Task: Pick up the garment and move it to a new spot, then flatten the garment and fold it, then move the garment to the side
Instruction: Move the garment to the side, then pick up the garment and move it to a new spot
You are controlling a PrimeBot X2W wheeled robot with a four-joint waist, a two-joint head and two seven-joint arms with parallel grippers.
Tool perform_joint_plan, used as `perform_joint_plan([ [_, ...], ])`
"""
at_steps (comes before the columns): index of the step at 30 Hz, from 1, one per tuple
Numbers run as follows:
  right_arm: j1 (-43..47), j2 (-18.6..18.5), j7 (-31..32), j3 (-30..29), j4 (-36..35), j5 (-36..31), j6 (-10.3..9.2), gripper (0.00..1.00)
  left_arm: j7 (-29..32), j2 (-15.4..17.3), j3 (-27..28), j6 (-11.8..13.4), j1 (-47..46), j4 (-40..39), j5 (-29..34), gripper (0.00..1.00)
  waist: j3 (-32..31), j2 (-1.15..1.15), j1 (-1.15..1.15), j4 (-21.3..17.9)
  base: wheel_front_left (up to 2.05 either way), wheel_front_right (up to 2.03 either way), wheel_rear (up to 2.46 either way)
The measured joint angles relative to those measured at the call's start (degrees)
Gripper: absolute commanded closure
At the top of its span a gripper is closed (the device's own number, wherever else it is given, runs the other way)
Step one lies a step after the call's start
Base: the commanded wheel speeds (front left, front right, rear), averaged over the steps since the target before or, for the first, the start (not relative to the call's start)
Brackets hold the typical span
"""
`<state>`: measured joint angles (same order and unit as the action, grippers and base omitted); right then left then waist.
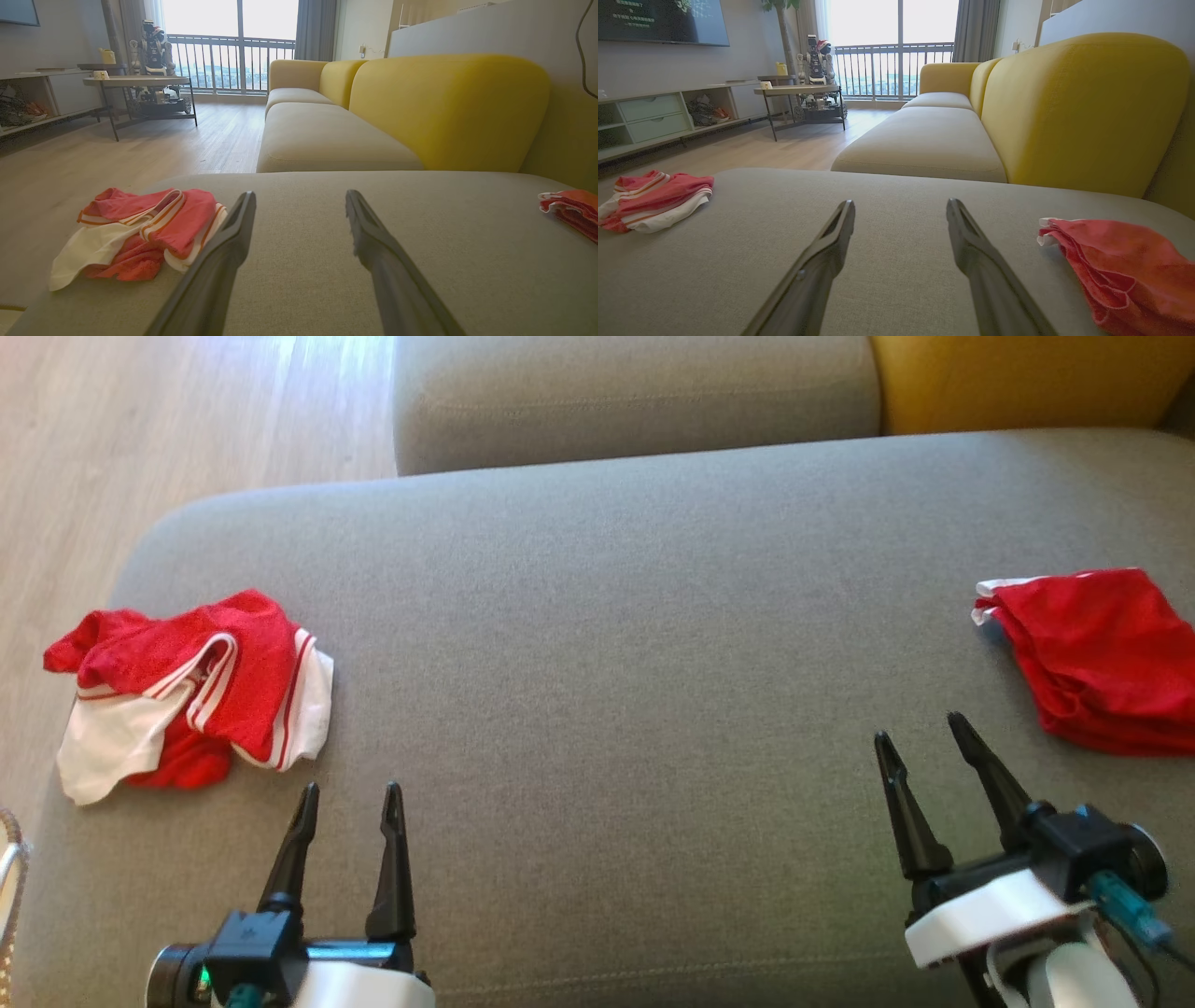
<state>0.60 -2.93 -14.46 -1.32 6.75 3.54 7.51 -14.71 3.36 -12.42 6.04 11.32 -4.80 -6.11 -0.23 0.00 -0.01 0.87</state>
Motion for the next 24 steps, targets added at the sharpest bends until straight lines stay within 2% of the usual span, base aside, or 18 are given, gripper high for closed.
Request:
perform_joint_plan([
  [14, 3.0, 0.0, 0.0, 0.8, -0.8, -1.2, 0.0, 0.0, 0.0, 0.0, 1.2, -1.5, 2.2, -0.3, 2.6, 0.0, -1.6, 0.0, 0.0, -1.0, 0.0, 0.0, 0.0],
  [24, 3.3, 0.0, 0.0, 0.9, -0.7, -1.2, 0.0, 0.0, 0.0, 0.0, 2.1, -1.6, 2.2, 0.5, 2.6, 0.0, -1.4, 0.0, 0.0, 0.3, 0.0, 0.0, 0.0],
])
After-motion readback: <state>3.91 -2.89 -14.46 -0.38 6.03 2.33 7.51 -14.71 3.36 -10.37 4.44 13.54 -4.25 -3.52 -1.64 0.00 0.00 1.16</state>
